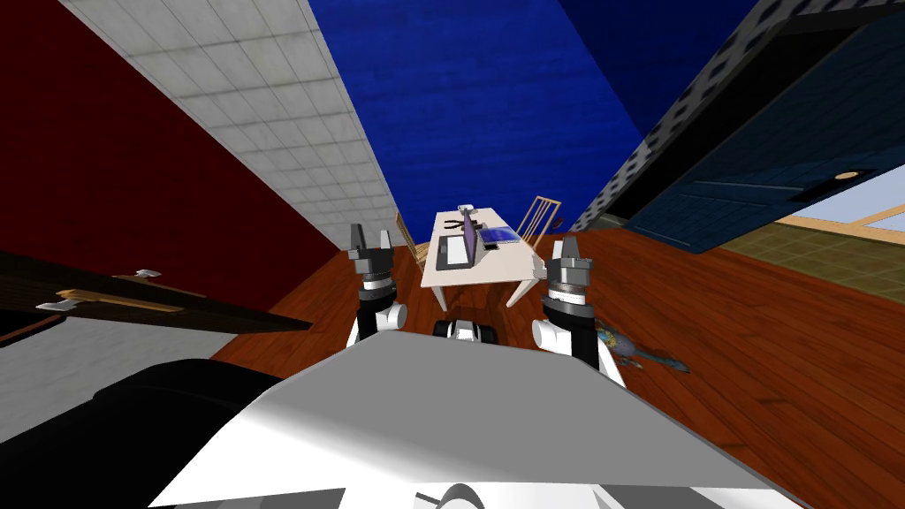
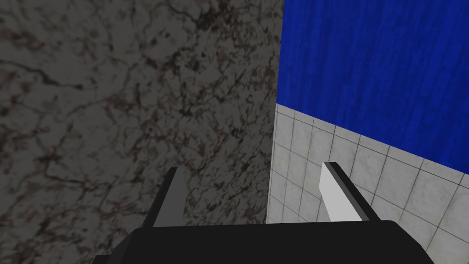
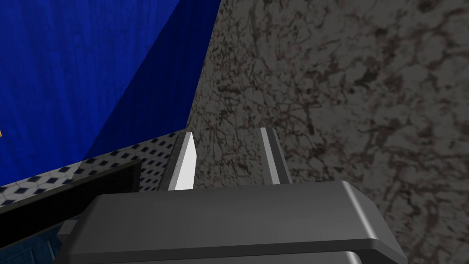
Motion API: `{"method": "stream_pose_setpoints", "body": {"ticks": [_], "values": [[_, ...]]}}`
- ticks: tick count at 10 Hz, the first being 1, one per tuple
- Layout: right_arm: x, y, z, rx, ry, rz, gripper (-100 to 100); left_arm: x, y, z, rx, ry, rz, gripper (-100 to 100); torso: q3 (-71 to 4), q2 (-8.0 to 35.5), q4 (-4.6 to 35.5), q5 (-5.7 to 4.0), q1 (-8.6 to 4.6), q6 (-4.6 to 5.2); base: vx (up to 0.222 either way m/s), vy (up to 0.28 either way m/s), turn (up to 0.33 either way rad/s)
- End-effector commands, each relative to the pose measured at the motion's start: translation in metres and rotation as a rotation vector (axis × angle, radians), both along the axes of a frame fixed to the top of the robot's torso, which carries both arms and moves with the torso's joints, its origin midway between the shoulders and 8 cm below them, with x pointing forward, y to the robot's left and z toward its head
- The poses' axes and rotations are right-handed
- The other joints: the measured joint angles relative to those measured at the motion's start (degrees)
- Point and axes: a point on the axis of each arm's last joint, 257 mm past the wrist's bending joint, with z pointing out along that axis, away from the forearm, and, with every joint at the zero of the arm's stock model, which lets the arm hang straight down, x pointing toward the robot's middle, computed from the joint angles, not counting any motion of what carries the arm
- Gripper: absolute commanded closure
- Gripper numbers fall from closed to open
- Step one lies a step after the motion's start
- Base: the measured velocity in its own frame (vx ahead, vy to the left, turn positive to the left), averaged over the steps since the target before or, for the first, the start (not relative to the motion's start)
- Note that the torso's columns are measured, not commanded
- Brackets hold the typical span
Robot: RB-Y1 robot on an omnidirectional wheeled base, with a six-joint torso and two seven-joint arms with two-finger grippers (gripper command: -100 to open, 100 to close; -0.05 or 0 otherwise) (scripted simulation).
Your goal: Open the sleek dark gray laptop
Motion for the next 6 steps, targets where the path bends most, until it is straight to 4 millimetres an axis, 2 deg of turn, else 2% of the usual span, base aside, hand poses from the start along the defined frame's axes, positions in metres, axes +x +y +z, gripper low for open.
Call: {"method": "stream_pose_setpoints", "body": {"ticks": [1,3,6], "values": [[0.000,0.000,0.000,0.000,0.000,0.000,0,0.003,-0.003,-0.003,0.034,0.018,-0.011,-100,-8.5,4.2,4.2,0.00,0.00,0.00,0.010,-0.017,-0.019],[0.000,0.000,0.000,0.000,0.001,0.000,0,0.008,-0.006,-0.008,0.082,0.054,-0.019,-100,-13.5,6.7,6.7,-0.02,-0.07,0.00,0.012,-0.045,-0.029],[0.000,0.000,0.000,0.000,0.001,0.000,0,0.019,-0.003,-0.021,0.143,0.127,-0.010,-100,-13.9,6.9,6.9,-0.02,-0.06,0.00,0.021,-0.083,-0.046]]}}
